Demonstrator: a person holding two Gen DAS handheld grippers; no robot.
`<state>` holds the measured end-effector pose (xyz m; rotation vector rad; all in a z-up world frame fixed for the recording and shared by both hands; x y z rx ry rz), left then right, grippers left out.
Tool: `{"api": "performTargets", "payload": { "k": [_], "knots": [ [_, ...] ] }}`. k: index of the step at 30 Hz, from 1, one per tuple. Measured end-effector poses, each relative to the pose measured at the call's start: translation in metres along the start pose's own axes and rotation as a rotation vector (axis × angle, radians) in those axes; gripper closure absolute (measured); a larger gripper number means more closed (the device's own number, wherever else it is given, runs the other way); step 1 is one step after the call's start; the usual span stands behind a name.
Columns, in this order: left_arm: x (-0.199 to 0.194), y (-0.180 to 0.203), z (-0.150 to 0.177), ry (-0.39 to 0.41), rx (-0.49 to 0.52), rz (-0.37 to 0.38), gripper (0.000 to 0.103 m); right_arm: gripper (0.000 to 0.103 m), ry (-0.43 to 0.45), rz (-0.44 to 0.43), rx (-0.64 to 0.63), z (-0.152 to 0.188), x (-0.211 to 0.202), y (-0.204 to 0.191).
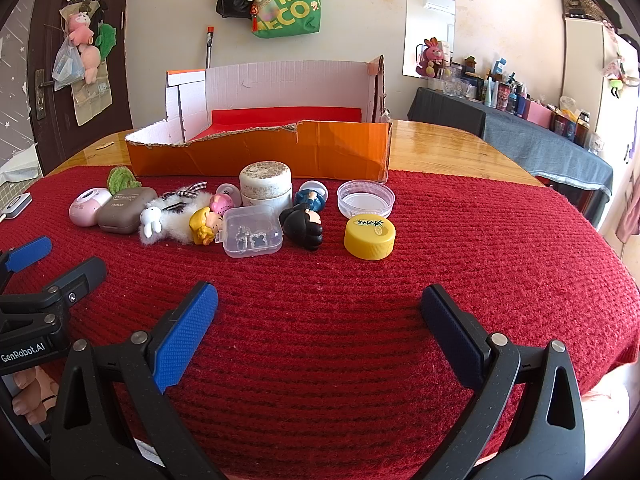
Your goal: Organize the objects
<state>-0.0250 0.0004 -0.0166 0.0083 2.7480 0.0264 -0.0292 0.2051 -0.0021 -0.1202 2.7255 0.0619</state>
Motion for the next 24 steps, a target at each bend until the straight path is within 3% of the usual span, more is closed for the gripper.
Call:
{"api": "performTargets", "payload": {
  "k": [19, 24],
  "knots": [
    [-0.004, -0.008, -0.013, -0.005, 0.003, 0.002, 0.0, 0.0, -0.022, -0.022, -0.026, -0.007, 0.003, -0.002],
    [0.004, -0.012, -0.022, -0.054, -0.011, 0.053, 0.0, 0.0, -0.01, -0.013, -0.022, -0.018, 0.003, 0.011]
  ]
}}
Point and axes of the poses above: each gripper's, at about its wrist camera, not at the fingertips, and x roughly the way its jaws point, y to its right, z to its underside, the point moved 3 cm from there along x, roughly the way its jaws point, and after that the axes turned 11 degrees about y, right-handed, at the moved point
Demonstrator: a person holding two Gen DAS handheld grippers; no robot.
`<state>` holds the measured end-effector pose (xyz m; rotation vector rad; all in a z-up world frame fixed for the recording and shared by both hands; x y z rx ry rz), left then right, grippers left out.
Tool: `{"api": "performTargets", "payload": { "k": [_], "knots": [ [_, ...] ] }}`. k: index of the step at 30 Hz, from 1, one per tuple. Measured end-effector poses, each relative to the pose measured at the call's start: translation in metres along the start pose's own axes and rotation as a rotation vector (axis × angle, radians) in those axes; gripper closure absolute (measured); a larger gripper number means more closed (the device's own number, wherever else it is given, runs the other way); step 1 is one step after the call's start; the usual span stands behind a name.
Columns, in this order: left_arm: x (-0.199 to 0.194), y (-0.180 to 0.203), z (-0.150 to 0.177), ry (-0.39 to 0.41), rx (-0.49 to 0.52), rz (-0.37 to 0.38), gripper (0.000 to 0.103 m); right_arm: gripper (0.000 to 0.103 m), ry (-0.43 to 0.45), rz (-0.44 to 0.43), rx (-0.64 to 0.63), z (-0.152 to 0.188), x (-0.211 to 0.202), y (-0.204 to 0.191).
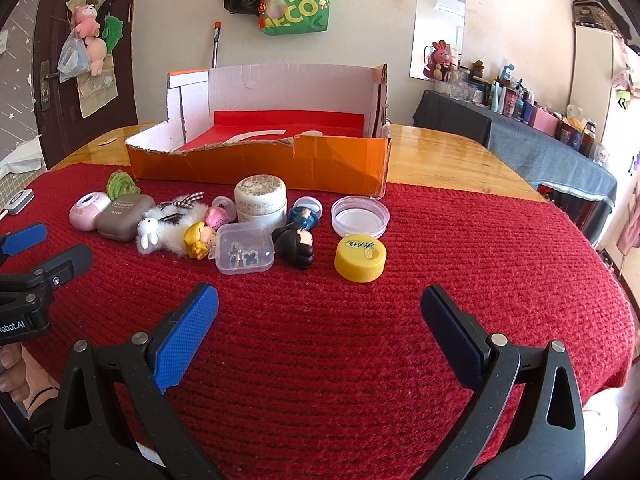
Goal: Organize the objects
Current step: 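Move the left tool toward the pink speaker while the right tool approaches the yellow lid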
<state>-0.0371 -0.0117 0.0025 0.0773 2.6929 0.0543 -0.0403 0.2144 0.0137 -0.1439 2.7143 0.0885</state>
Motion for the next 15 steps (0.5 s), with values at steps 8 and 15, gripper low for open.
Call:
{"api": "performTargets", "payload": {
  "k": [8, 15],
  "knots": [
    [0.017, -0.019, -0.021, -0.071, -0.009, 0.049, 0.0, 0.0, -0.052, 0.045, 0.011, -0.015, 0.02, 0.037],
    [0.039, -0.032, -0.028, -0.135, 0.031, 0.035, 0.0, 0.0, -0.131, 0.04, 0.041, -0.012, 0.034, 0.056]
  ]
}}
Point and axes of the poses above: each gripper's, at about its wrist camera, not at the fingertips, and x roughly the way its jaws point, y to its right, z to its underside, the point moved 3 cm from there along x, roughly the way its jaws point, and after that the axes turned 11 degrees about y, right-handed, at the moved point
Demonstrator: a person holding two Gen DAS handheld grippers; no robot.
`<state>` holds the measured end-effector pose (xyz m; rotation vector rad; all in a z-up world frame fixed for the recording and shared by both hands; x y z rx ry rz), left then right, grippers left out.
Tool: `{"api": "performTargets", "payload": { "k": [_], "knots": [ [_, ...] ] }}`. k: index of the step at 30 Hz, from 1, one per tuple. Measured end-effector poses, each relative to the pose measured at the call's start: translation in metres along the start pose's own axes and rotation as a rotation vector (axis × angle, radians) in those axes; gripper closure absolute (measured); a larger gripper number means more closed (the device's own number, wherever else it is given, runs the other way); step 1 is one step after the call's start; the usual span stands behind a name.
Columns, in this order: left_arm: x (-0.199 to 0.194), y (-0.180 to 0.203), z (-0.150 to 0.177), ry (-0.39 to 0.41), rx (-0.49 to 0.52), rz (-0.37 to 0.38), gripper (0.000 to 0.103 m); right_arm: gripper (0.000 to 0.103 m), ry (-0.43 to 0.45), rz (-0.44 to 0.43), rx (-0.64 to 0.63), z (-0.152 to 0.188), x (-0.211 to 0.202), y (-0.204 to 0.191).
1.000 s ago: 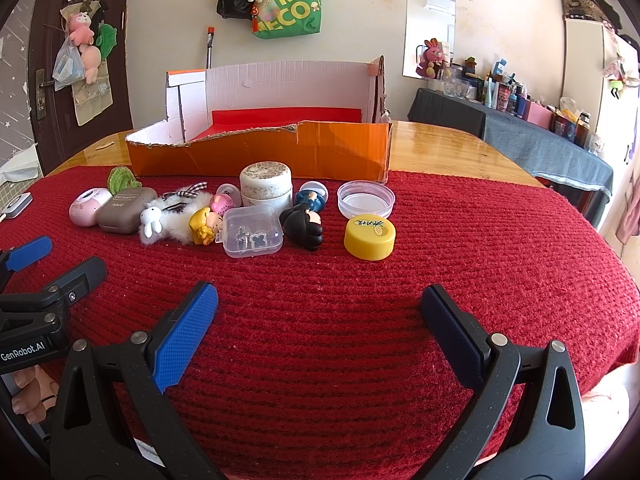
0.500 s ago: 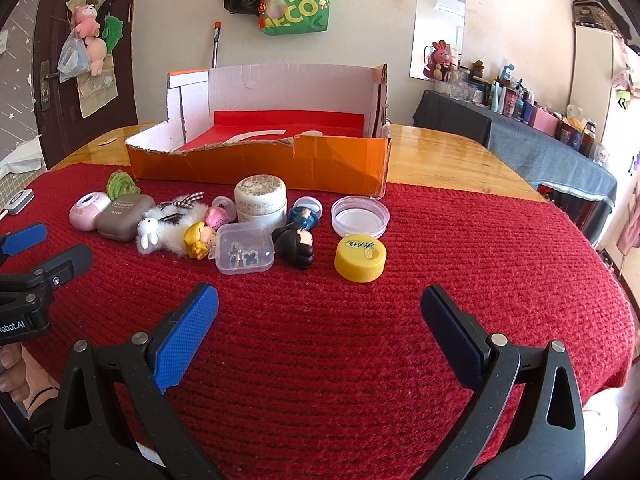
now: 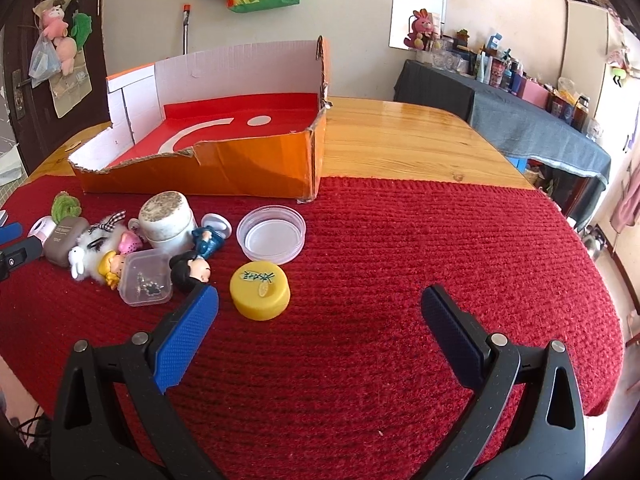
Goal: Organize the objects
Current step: 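Move the left tool toward the pink speaker while the right tool approaches the yellow lid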
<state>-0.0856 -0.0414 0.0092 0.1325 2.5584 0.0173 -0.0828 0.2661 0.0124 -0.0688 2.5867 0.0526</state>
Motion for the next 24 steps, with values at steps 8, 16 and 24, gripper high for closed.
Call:
{"api": "performTargets", "payload": {
  "k": [8, 16, 24],
  "knots": [
    [0.007, -0.012, -0.003, -0.049, 0.003, -0.005, 0.0, 0.0, -0.032, -0.006, -0.017, 0.003, 0.005, -0.002],
    [0.019, -0.015, 0.004, -0.119, 0.024, 0.013, 0.0, 0.0, -0.045, -0.016, -0.029, 0.002, 0.006, -0.003],
    [0.023, -0.011, 0.0, -0.119, 0.049, 0.032, 0.011, 0.0, -0.046, -0.033, -0.048, 0.0, 0.007, -0.003]
  ]
}}
Point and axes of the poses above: each gripper's, at about its wrist camera, not at the fingertips, and x roughly the way its jaws point, y to its right, z to its underside, the point moved 3 cm from there along x, roughly the way its jaws point, and after that the axes turned 11 degrees about y, right-handed, at the moved point
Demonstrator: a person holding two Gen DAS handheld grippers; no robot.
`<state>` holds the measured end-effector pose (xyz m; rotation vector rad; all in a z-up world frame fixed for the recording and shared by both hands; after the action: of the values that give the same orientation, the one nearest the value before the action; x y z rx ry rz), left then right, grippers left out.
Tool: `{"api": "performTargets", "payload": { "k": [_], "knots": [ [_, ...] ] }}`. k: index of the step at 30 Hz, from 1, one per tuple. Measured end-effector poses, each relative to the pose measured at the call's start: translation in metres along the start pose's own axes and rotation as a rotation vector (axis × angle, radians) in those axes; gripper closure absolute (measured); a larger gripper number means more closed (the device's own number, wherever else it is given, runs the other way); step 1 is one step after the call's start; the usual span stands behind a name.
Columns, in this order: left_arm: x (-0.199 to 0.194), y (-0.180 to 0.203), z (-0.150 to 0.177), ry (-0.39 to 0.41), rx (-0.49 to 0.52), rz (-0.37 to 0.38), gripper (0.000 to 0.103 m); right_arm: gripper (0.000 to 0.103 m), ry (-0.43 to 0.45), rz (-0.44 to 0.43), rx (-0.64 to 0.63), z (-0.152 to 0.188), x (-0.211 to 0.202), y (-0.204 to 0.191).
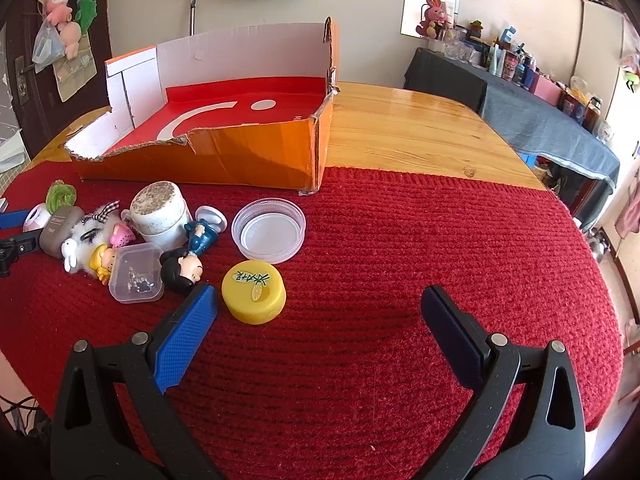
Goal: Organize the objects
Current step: 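Move the left tool toward the pink speaker while the right tool approaches the yellow lid, then grasp the pink speaker with the left tool while the right tool grasps the yellow lid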
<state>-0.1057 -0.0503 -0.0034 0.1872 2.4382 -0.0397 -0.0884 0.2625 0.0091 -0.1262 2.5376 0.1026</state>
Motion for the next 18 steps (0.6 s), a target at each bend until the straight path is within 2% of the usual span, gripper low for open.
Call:
{"api": "performTargets", "payload": {
  "k": [5, 8, 9, 10, 11, 13, 15, 18],
  "knots": [
    [0.001, 0.004, -0.002, 0.011, 0.017, 0.02, 0.021, 0.014, 0.003, -0.033, 0.007, -0.002, 0.0, 0.0],
    [-0.001, 0.004, -0.003, 0.024, 0.007, 0.048, 0.034, 0.031, 0.012, -0.059, 0.013, -0.003, 0.0, -0.002],
    [-0.001, 0.005, -0.004, 0.028, 0.006, 0.051, 0.043, 0.038, 0.018, -0.066, 0.011, -0.003, -0.001, -0.003],
    [-0.002, 0.005, -0.004, 0.032, 0.009, 0.048, 0.046, 0.047, 0.021, -0.075, 0.006, -0.003, -0.001, -0.004],
    [-0.001, 0.006, -0.004, 0.034, 0.01, 0.048, 0.046, 0.052, 0.028, -0.081, 0.001, -0.003, -0.002, -0.006],
    [-0.002, 0.007, -0.004, 0.043, 0.009, 0.049, 0.046, 0.069, 0.038, -0.096, -0.004, -0.002, -0.005, -0.008],
    [-0.003, 0.007, -0.003, 0.051, 0.007, 0.048, 0.046, 0.074, 0.046, -0.102, -0.003, -0.002, -0.006, -0.01],
    [-0.007, 0.005, -0.002, 0.059, -0.008, 0.052, 0.046, 0.074, 0.061, -0.106, 0.006, -0.001, -0.011, -0.01]
  ]
}}
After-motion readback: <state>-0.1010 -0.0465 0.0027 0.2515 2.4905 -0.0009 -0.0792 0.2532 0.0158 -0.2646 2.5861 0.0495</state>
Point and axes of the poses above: each gripper's, at about its wrist camera, not at the fingertips, and x roughly the way its jaws point, y to its right, z to its underside, the point moved 3 cm from there along x, roughly the way its jaws point, and after that the axes turned 11 degrees about y, right-handed, at the moved point
